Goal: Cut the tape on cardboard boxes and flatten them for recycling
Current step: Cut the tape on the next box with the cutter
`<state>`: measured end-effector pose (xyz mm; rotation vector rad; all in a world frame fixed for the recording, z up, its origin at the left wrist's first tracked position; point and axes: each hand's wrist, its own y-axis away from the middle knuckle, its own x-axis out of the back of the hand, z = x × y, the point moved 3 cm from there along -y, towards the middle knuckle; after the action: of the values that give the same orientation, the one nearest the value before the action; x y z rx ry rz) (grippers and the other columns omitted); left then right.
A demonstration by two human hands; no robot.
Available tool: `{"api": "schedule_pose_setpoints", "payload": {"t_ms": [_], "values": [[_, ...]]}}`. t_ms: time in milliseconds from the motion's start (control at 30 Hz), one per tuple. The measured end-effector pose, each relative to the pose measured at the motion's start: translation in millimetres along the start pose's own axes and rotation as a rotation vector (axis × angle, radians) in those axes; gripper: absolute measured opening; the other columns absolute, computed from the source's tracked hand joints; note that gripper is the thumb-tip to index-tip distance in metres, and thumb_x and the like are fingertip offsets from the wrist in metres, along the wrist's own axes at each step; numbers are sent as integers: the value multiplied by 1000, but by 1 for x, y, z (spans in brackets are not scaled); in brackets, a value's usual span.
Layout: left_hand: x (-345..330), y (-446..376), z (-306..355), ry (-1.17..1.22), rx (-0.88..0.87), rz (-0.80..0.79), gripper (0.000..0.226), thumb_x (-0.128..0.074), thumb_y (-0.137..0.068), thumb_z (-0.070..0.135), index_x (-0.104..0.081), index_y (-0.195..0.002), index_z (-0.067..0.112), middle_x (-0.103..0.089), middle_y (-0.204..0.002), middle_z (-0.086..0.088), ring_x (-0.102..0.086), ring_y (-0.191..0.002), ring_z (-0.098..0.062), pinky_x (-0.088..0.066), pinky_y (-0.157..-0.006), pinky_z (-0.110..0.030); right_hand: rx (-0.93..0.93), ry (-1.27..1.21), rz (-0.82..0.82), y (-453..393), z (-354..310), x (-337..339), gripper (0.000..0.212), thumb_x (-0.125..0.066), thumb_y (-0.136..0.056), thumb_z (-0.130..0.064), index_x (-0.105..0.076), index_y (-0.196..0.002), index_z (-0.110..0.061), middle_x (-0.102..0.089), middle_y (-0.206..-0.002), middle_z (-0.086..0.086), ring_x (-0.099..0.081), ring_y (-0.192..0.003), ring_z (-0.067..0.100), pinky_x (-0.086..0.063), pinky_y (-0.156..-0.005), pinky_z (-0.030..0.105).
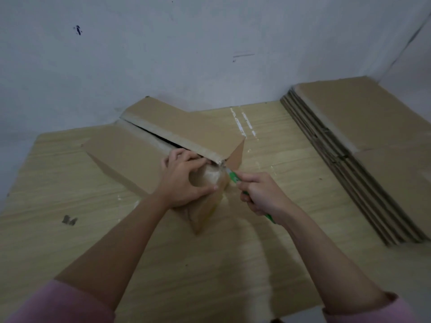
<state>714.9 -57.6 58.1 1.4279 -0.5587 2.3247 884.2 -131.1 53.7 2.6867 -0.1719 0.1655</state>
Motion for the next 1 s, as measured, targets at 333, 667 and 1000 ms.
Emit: {"api": "schedule_pose_setpoints", "payload": {"t_ms": [333, 667, 1000], "values": [[1, 3, -2, 80, -29, 58, 76, -47, -50, 78, -59, -111, 34, -48, -111, 13, -27, -117, -10, -13, -90, -25, 22, 112, -81, 2, -9, 2, 36, -47, -96, -10, -60, -121, -32, -35, -46, -5, -23, -33, 6, -15, -34, 11], [0, 5, -4, 143, -68, 83, 73, -50, -52, 78, -60, -109, 33, -53, -113, 10, -26, -114, -4, -12, -90, -24, 91, 413, -159, 0, -23, 15, 38, -45, -98, -12, -52, -127, -36, -35, -55, 2, -22, -35, 7, -17, -36, 16], [0, 6, -6, 121, -95, 99, 71, -50, -55, 77, -60, -109, 32, -53, -112, 11, -30, -118, -11, -13, -90, -25, 16, 320, -199, -7, -23, 11, 37, -45, -97, -9, -58, -121, -33, -34, -47, -4, -21, -38, 8, -14, -38, 15]]}}
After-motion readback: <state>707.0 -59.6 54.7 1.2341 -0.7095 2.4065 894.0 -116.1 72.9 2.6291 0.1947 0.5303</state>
